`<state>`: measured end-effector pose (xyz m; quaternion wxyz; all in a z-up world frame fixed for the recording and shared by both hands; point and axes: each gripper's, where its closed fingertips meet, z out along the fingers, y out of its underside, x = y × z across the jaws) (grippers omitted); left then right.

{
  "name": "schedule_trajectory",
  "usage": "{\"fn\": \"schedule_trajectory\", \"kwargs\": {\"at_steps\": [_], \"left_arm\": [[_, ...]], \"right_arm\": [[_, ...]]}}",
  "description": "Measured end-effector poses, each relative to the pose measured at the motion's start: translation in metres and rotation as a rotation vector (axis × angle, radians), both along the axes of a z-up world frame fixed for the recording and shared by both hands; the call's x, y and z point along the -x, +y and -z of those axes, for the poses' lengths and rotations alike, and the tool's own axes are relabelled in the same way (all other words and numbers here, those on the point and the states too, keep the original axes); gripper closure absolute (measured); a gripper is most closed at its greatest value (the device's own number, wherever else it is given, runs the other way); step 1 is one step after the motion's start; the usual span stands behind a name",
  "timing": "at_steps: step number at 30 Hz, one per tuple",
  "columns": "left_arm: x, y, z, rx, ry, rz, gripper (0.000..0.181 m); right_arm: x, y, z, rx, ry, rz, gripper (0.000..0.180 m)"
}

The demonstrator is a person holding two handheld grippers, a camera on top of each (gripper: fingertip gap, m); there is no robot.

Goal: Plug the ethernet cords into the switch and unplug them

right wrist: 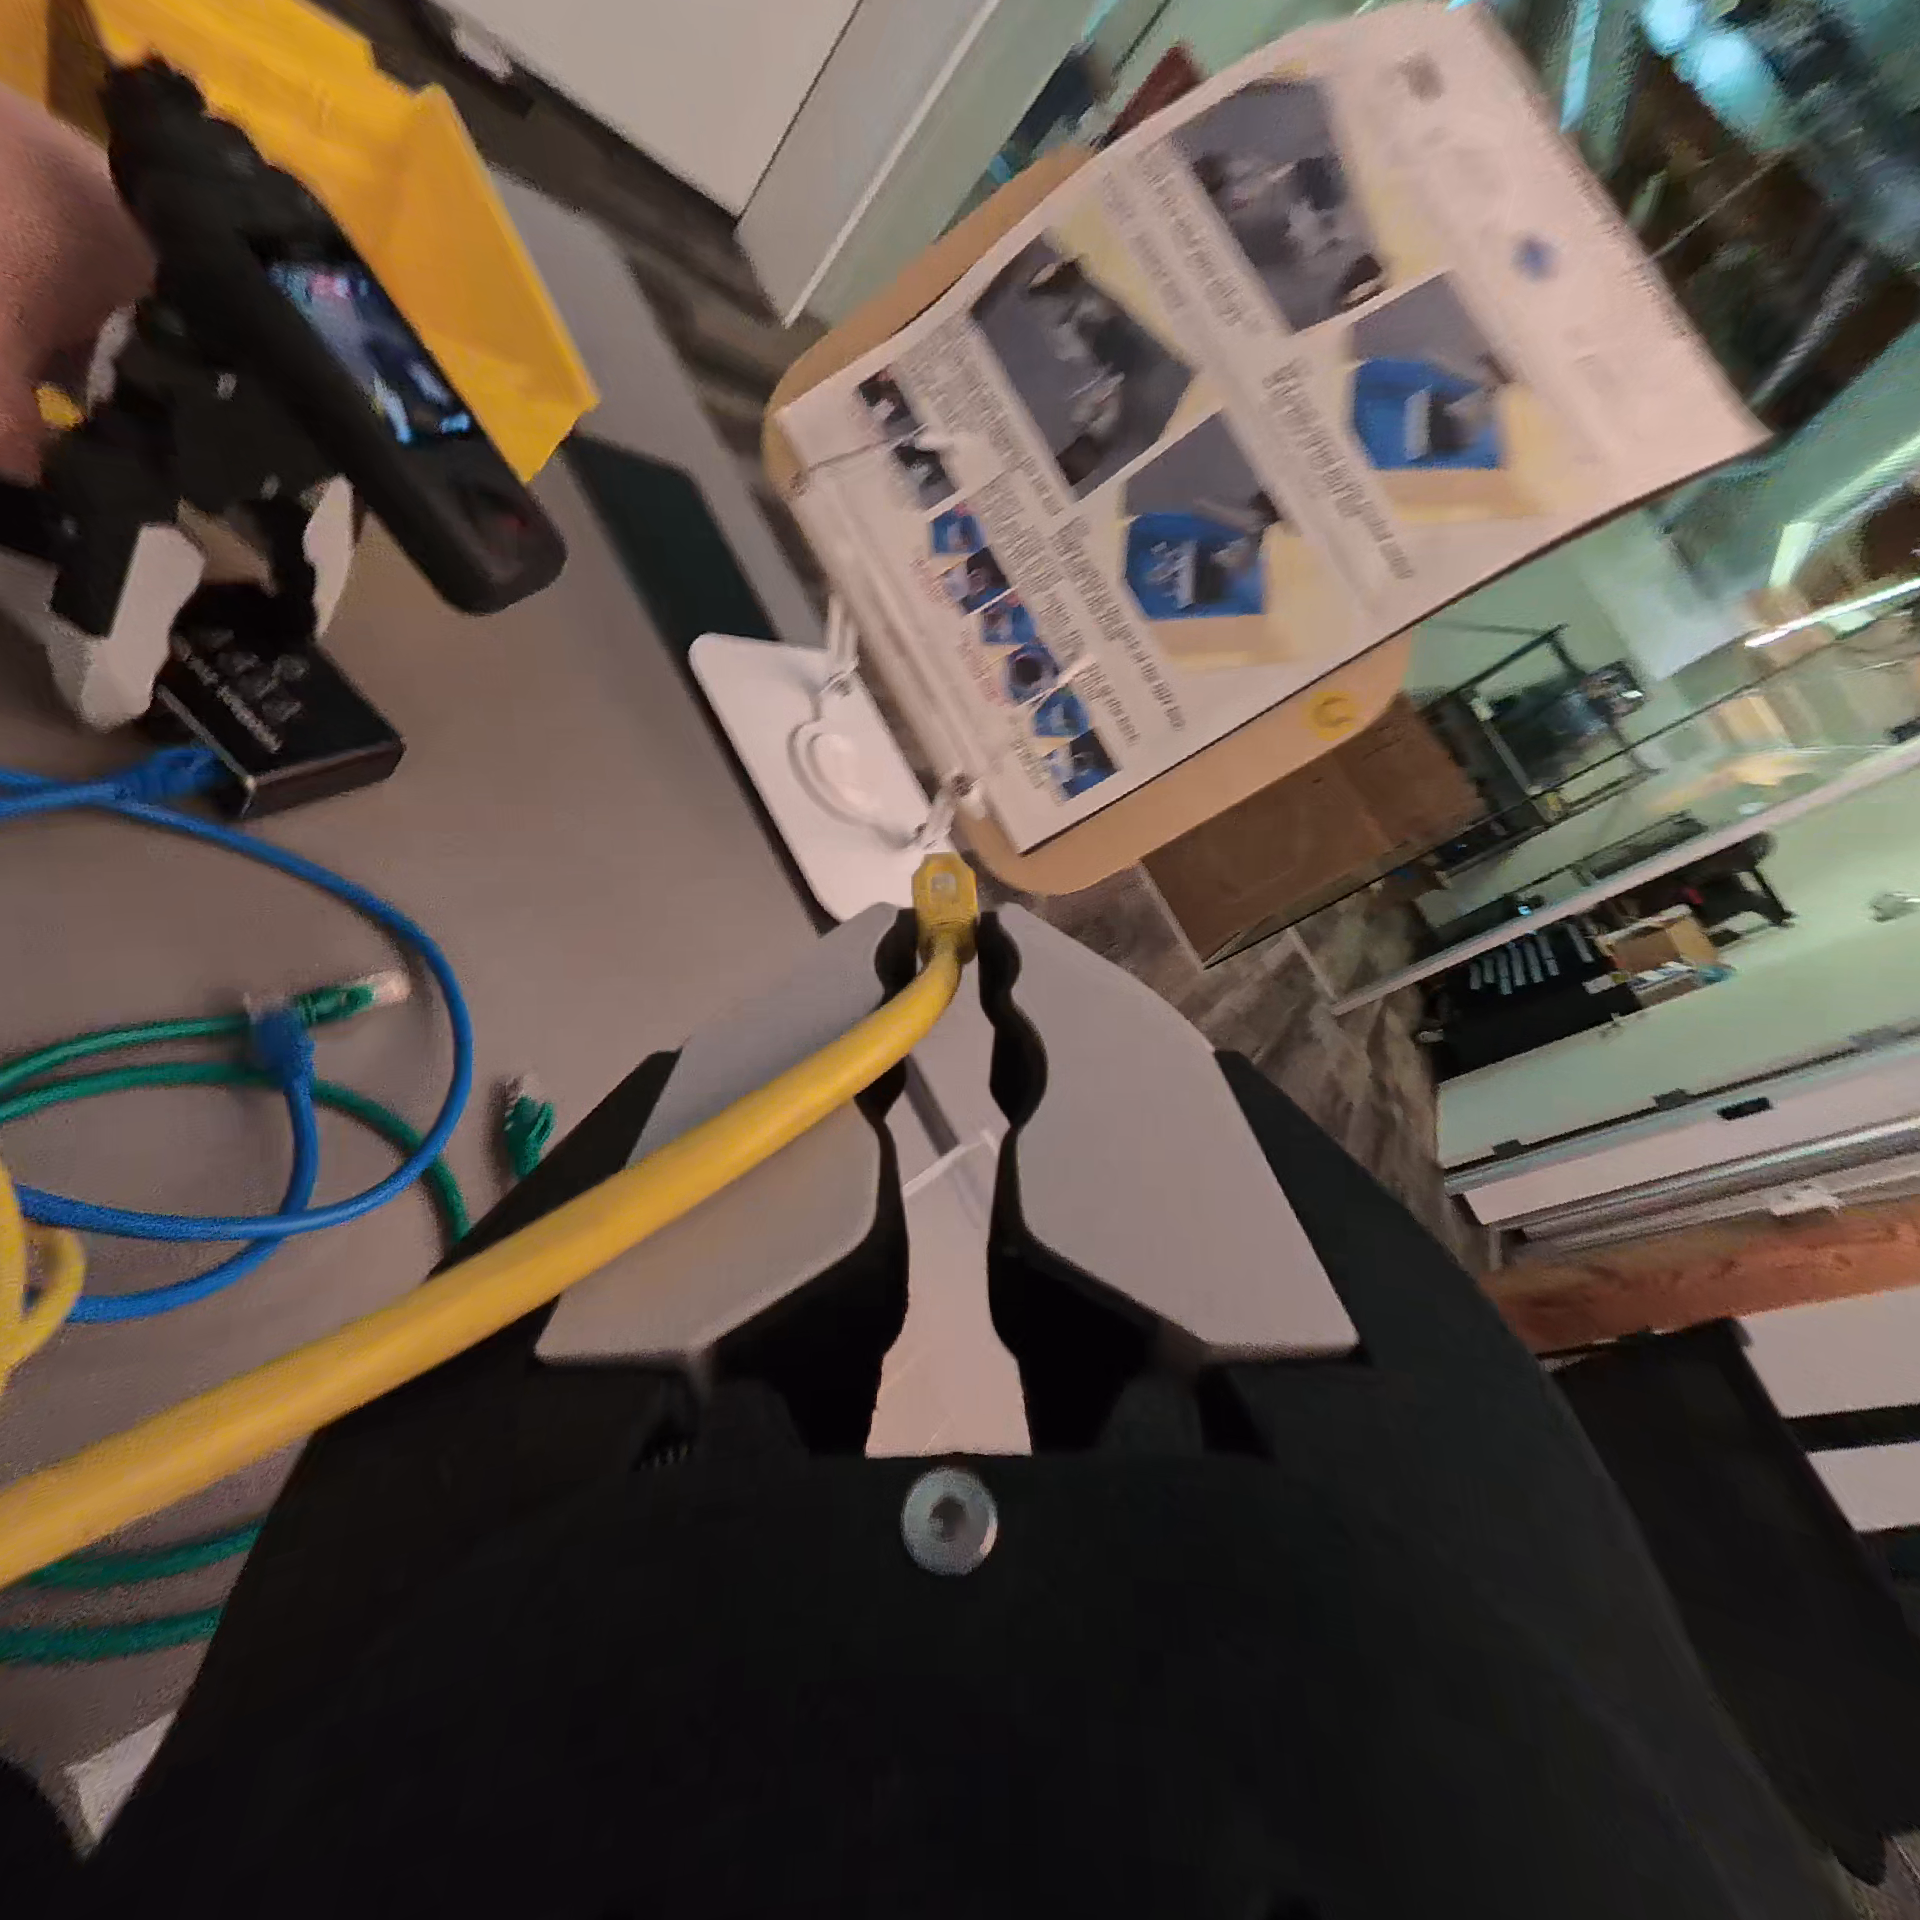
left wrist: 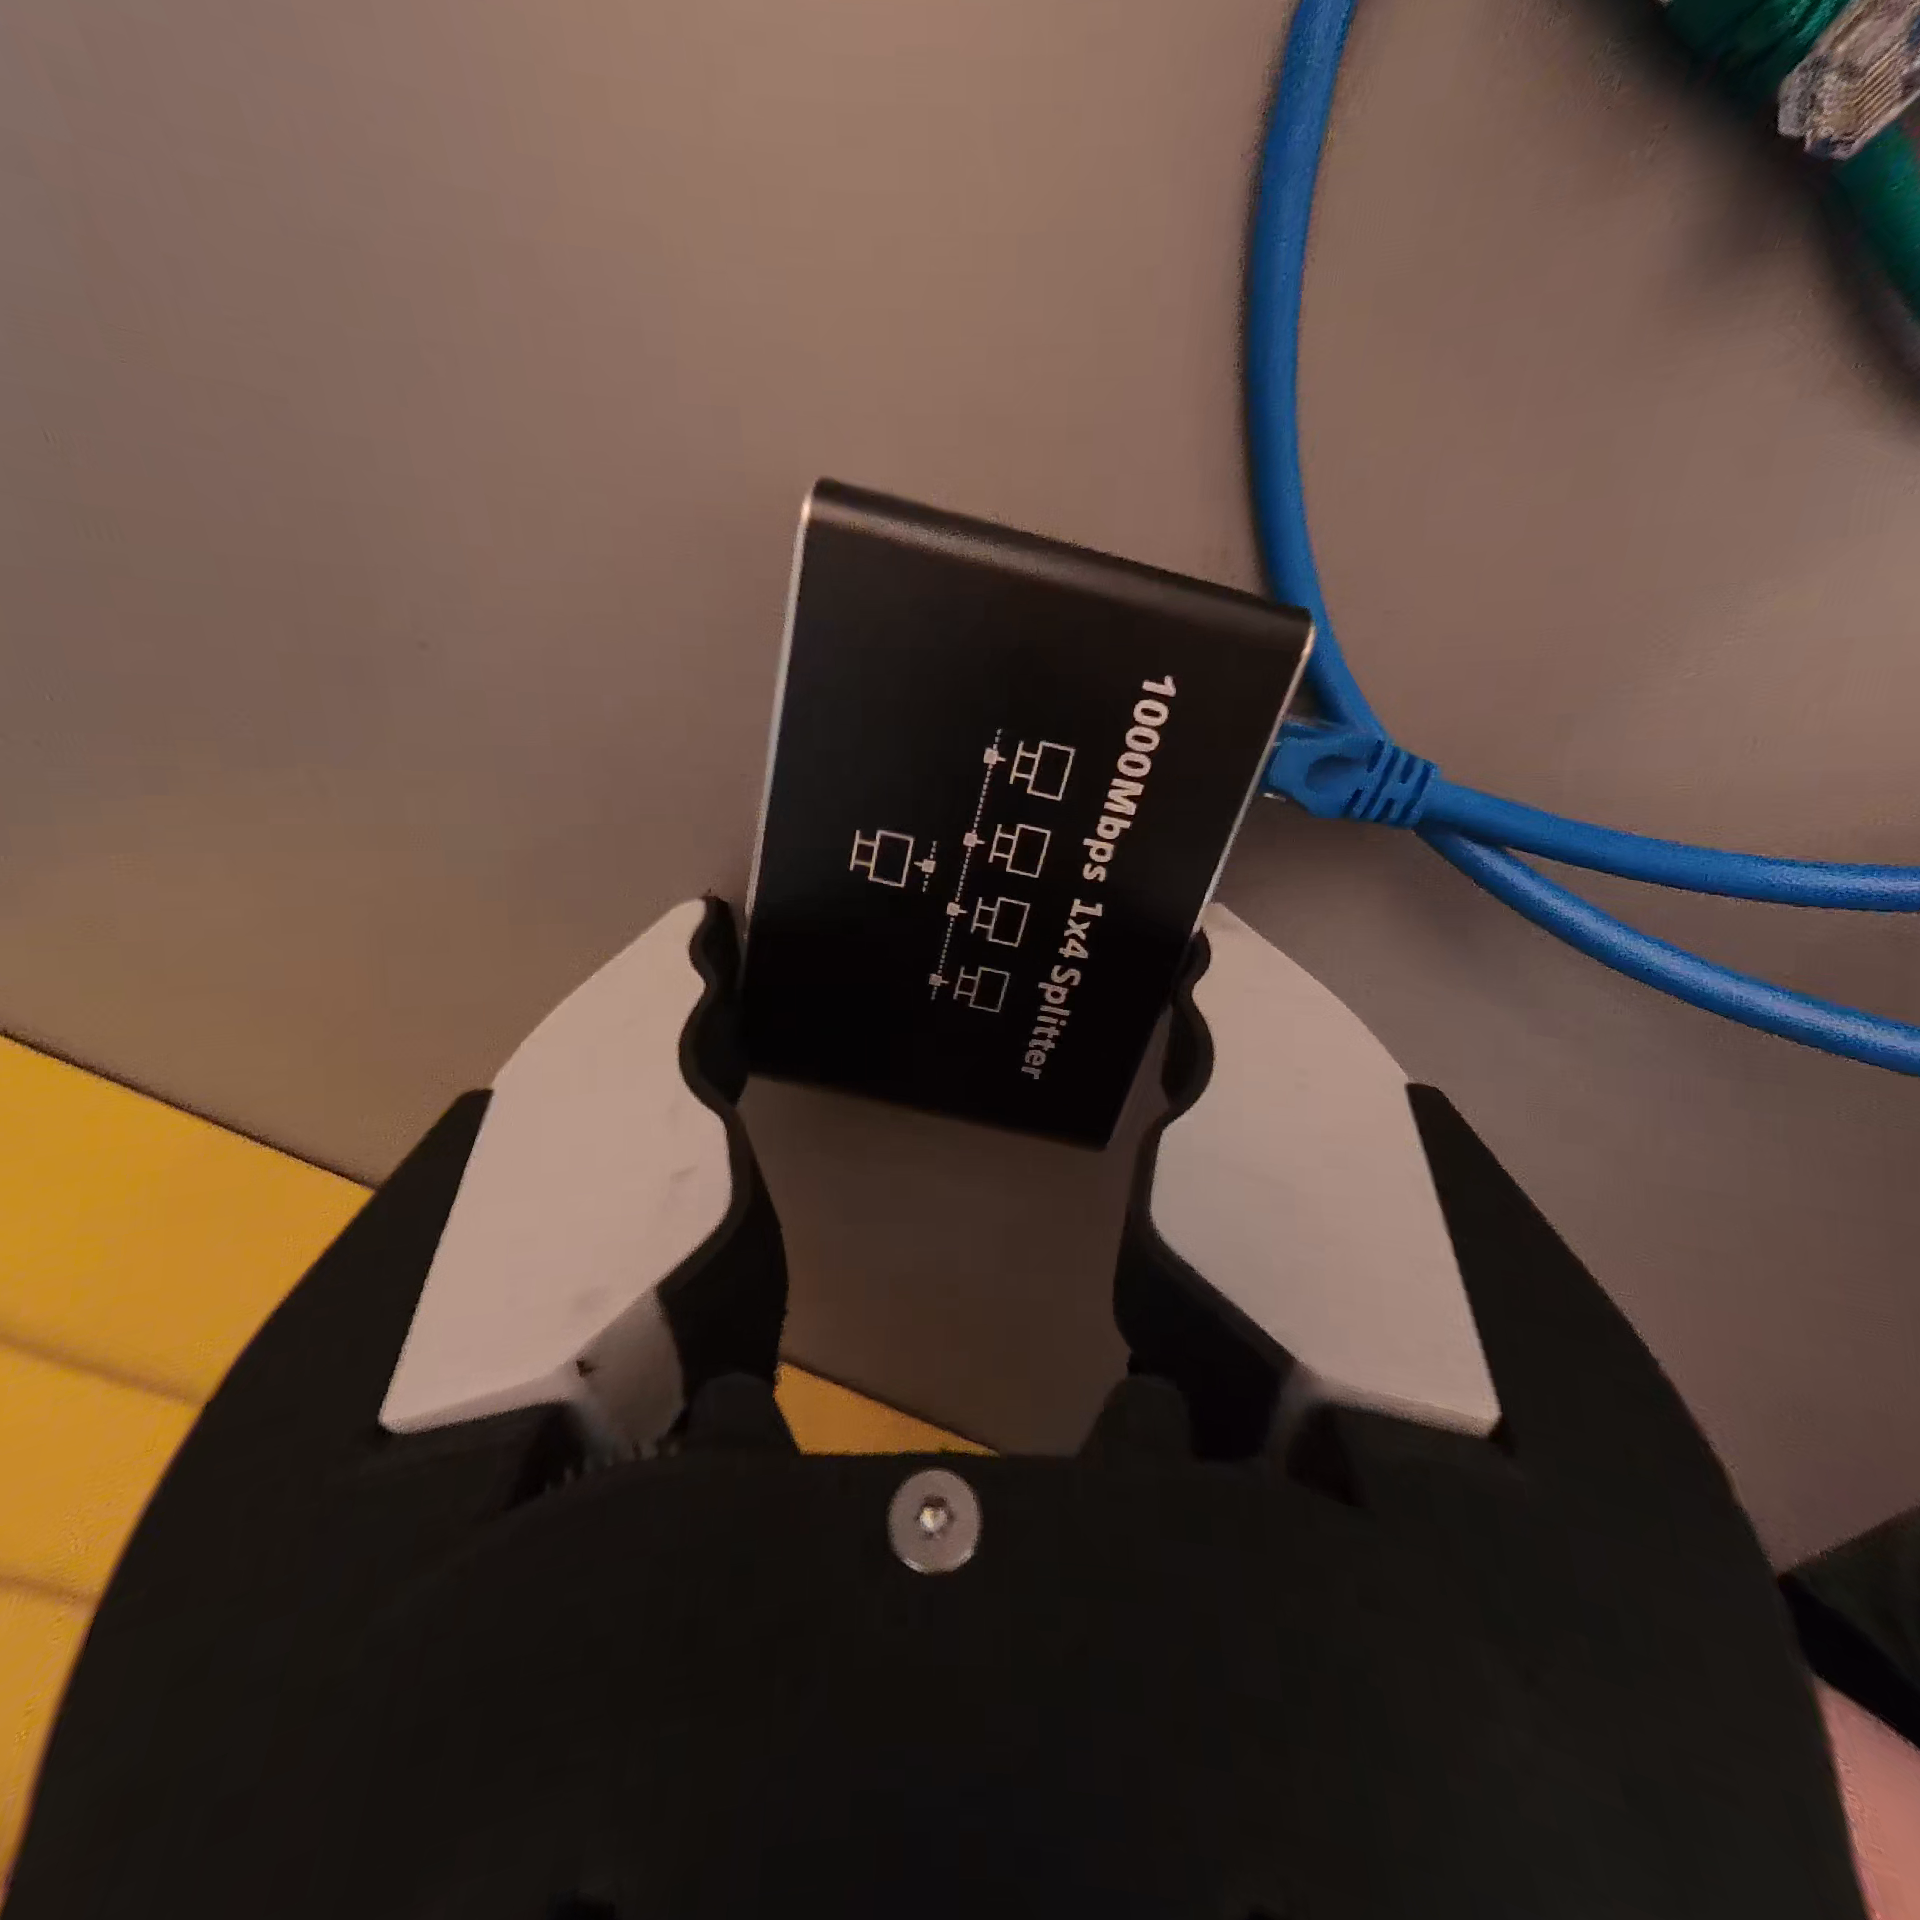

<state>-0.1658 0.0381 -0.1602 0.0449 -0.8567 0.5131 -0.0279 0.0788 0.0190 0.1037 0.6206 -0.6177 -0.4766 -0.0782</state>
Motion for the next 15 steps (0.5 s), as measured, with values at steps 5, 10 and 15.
{"fn": "schedule_trajectory", "kwargs": {"at_steps": [5, 10, 15], "left_arm": [[-0.004, 0.021, -0.034, -0.143, -0.09, -0.066, 0.102], [-0.015, 0.028, -0.116, -0.427, -0.234, -0.097, 0.103], [-0.003, 0.023, -0.181, -0.696, -0.257, -0.122, 0.103]], "right_arm": [[-0.005, -0.016, -0.008, 0.005, -0.038, 0.026, 0.168], [0.009, -0.012, 0.038, 0.216, -0.178, 0.026, 0.169], [0.004, 0.006, 0.103, 0.473, -0.321, 0.11, 0.168]]}}
